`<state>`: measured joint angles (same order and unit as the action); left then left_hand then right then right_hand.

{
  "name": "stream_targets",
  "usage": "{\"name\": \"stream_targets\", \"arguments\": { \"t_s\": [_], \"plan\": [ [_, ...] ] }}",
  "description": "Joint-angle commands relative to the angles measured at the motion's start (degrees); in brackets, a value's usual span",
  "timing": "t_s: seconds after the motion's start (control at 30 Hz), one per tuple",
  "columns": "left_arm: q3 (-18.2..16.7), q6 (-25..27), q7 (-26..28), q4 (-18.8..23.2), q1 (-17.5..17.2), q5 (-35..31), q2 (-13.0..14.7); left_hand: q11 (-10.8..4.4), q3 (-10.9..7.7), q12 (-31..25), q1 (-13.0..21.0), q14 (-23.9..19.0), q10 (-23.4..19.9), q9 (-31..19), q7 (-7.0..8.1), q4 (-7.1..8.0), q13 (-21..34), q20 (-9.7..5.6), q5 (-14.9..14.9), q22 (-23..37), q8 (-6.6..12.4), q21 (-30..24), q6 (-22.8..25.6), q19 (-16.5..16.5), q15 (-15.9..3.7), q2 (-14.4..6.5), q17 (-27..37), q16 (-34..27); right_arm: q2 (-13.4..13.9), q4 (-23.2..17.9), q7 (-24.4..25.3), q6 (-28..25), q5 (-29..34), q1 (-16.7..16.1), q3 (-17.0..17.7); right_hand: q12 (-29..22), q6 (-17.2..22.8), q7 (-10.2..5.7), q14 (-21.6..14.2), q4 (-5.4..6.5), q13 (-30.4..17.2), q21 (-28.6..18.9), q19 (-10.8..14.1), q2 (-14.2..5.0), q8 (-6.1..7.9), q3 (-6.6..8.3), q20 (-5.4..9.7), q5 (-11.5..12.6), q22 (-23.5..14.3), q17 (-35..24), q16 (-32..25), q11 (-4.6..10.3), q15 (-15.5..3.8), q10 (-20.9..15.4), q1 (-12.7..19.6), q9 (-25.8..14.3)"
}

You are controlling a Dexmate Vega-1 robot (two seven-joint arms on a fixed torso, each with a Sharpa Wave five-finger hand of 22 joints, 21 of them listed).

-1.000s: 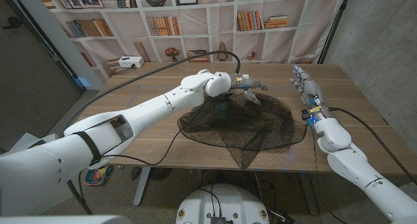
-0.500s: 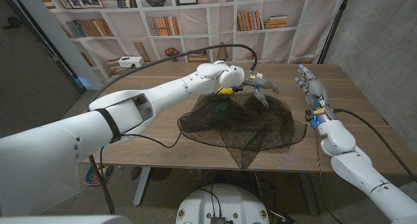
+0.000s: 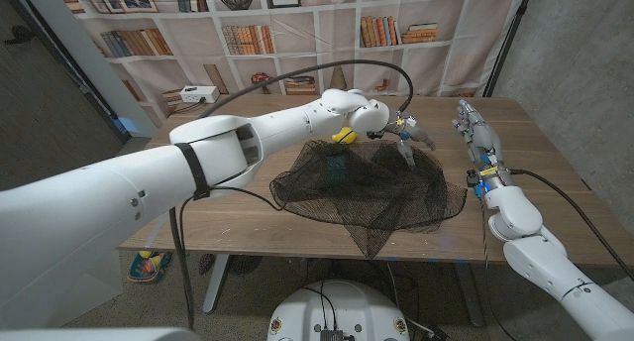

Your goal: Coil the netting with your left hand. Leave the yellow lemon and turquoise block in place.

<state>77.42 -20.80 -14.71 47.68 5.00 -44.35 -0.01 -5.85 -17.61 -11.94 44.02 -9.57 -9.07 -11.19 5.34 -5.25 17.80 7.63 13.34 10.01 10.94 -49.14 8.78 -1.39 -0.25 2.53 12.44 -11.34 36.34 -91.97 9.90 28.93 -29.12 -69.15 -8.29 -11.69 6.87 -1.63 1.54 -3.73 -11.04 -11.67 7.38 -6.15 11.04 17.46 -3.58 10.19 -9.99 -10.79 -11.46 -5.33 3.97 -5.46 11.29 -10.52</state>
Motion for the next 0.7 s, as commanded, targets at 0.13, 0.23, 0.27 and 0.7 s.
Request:
{"name": "stream_targets", "arguments": {
  "t_s": [0.13,0.23,0.27,0.7],
  "plan": [
    [11.07,3.31,13.55,-27.27,3.43,-2.1,-16.71,-1.1,-0.86,-0.81,3.07,-1.08,-0.94,-0.07,0.49,-1.22,-0.2,-0.12,0.81,0.14,0.68,0.19,1.05,1.61,-0.95,-1.31,-0.33,-0.83,-0.59,1.77,0.06,-0.06,0.0,0.92,0.17,-0.02,0.51,-0.08,-0.34,-0.08,-0.19,0.06,0.43,0.19,0.18,0.16,-0.21,0.17,-0.18,-0.15,0.11,0.1,-0.01,-0.55,-0.24,-0.17],
    [12.75,9.0,11.11,-25.39,2.76,0.32,-16.53,-1.5,-1.17,-1.11,3.96,-1.75,-1.64,-0.09,1.29,-1.5,-0.38,-0.34,0.95,0.15,0.98,0.3,1.93,2.23,-1.34,-2.31,-0.44,-1.15,-0.61,2.15,-0.07,-0.2,-0.07,1.35,0.08,-0.02,0.54,-0.03,-0.34,-0.07,-0.19,0.06,0.43,0.18,0.18,0.17,-0.21,0.17,-0.18,-0.15,0.11,0.08,-0.02,-0.57,-0.26,-0.17],
    [13.15,9.65,10.49,-24.26,2.74,1.28,-15.92,-1.47,-1.25,-1.15,4.15,-1.84,-1.73,-0.09,1.5,-1.54,-0.42,-0.37,0.97,0.16,1.06,0.34,2.19,2.33,-1.48,-2.57,-0.45,-1.2,-0.6,2.28,-0.1,-0.31,-0.04,1.53,0.01,-0.02,0.56,-0.03,-0.34,-0.07,-0.19,0.05,0.45,0.18,0.18,0.17,-0.2,0.17,-0.18,-0.15,0.11,0.12,-0.03,-0.59,-0.26,-0.17],
    [17.21,12.26,10.12,-22.64,2.86,5.13,-14.77,-3.67,-2.45,-9.44,10.06,-12.96,-27.84,-0.48,2.38,-3.44,-2.18,-1.05,-1.78,0.2,8.05,2.46,27.71,7.08,-8.45,-8.42,-1.35,-4.59,-0.79,4.21,-0.6,-0.88,0.29,4.28,-1.06,0.03,0.55,-0.08,-0.35,-0.1,-0.19,0.08,0.44,0.18,0.13,0.21,-0.17,0.18,-0.18,-0.14,0.14,0.15,-0.1,-0.52,-0.3,-0.17]
  ]
}}
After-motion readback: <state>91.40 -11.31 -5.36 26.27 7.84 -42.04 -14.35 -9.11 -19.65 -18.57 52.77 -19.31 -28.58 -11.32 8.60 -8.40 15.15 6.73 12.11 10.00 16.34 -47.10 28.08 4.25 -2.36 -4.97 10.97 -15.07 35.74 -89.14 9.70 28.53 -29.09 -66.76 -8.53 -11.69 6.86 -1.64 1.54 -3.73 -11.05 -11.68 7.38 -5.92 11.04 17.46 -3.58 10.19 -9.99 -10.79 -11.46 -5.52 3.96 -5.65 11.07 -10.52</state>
